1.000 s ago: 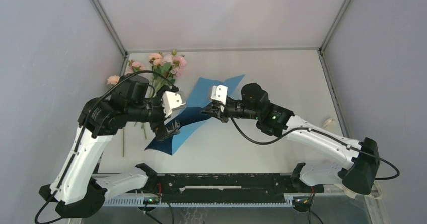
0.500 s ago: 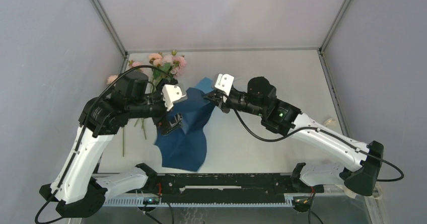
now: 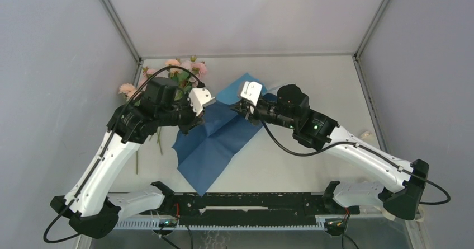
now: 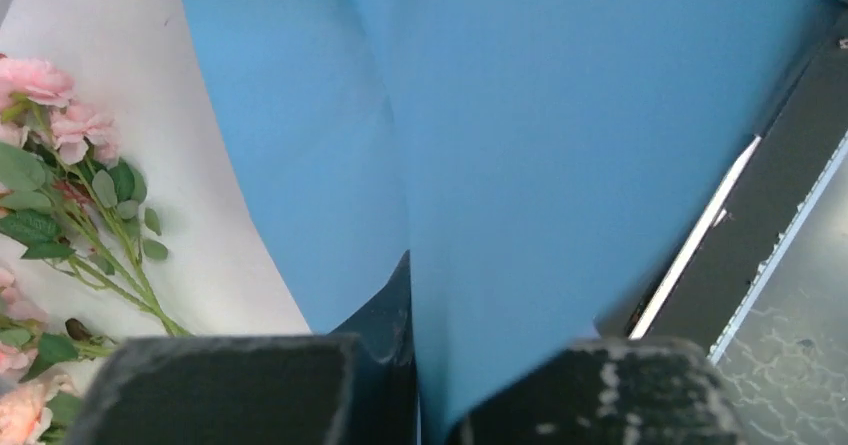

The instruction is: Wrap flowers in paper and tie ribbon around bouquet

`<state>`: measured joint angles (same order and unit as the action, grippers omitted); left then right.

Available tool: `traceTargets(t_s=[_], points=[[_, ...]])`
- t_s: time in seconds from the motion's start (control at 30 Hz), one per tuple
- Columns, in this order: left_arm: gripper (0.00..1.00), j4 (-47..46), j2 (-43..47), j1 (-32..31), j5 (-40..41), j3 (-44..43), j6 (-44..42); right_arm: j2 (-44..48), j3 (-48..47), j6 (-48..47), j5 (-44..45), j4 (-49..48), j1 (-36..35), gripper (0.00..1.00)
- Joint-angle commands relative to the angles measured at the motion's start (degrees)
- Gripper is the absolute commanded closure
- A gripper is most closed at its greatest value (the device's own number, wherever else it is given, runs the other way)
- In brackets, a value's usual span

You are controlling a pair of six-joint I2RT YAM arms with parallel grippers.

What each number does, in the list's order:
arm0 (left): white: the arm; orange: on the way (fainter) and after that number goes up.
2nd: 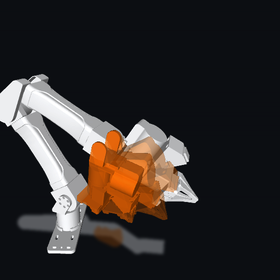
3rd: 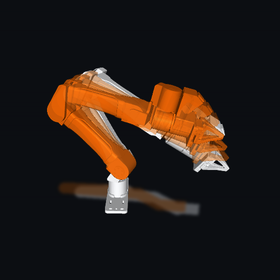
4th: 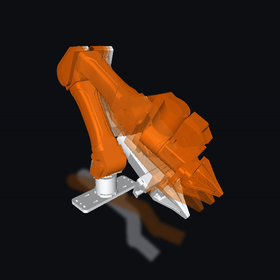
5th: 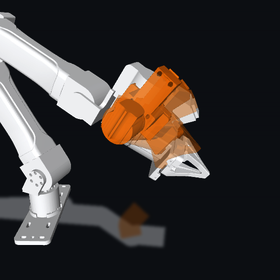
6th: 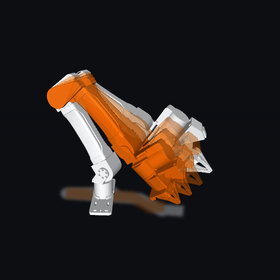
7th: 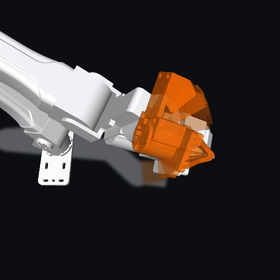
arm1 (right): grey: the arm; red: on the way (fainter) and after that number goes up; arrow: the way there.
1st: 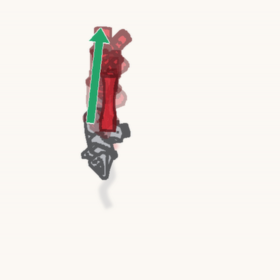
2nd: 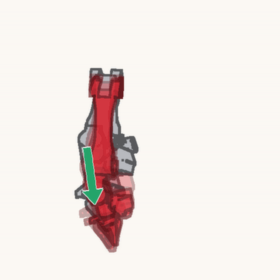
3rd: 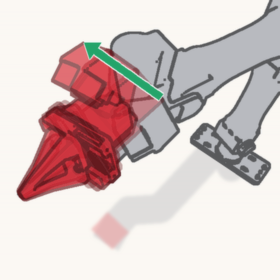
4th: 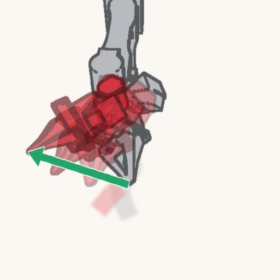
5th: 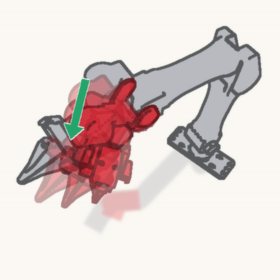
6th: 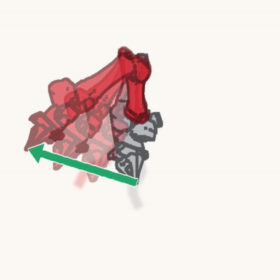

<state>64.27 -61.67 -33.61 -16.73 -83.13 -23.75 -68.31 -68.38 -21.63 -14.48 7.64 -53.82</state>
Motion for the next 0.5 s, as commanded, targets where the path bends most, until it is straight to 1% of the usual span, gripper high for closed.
traceTargets(t_s=[0.0,0.03,0.07,0.13,0.17,0.23,0.3,0.37,0.43,0.47], points=[[1.0,-8.7,1.6,2.8,1.2,3.2,8.7,1.6,-1.9,4.1,2.9,3.2,2.9,0.81],[1.0,-11.0,2.0,4.7,1.3,4.6,11.1,2.1,-1.5,6.2,4.7,3.8,3.6,0.71],[1.0,-13.8,2.2,6.7,1.0,6.1,13.7,3.0,-0.9,8.6,7.2,4.3,4.5,0.55],[1.0,-18.4,2.1,10.1,0.2,8.7,17.4,5.1,0.7,17.8,13.4,5.8,6.7,0.41],[1.0,-21.1,2.0,11.5,-0.9,9.7,19.0,6.2,1.5,23.8,16.0,7.7,8.5,0.37],[1.0,-24.8,1.5,13.7,-3.9,11.7,22.7,8.9,5.7,37.6,19.3,11.3,13.3,0.35],[1.0,-28.9,1.0,15.8,-6.4,13.6,28.1,12.3,14.0,49.4,19.0,11.2,16.7,0.34],[1.0,-33.8,0.9,18.7,-8.3,16.0,34.4,15.5,23.6,57.0,16.9,8.7,20.2,0.34],[1.0,-39.6,1.1,23.1,-10.9,19.1,42.4,18.0,29.6,62.0,14.3,7.8,24.3,0.34],[1.0,-42.3,1.0,25.6,-12.2,20.8,46.2,18.9,31.3,62.6,13.5,7.6,25.7,0.34]])
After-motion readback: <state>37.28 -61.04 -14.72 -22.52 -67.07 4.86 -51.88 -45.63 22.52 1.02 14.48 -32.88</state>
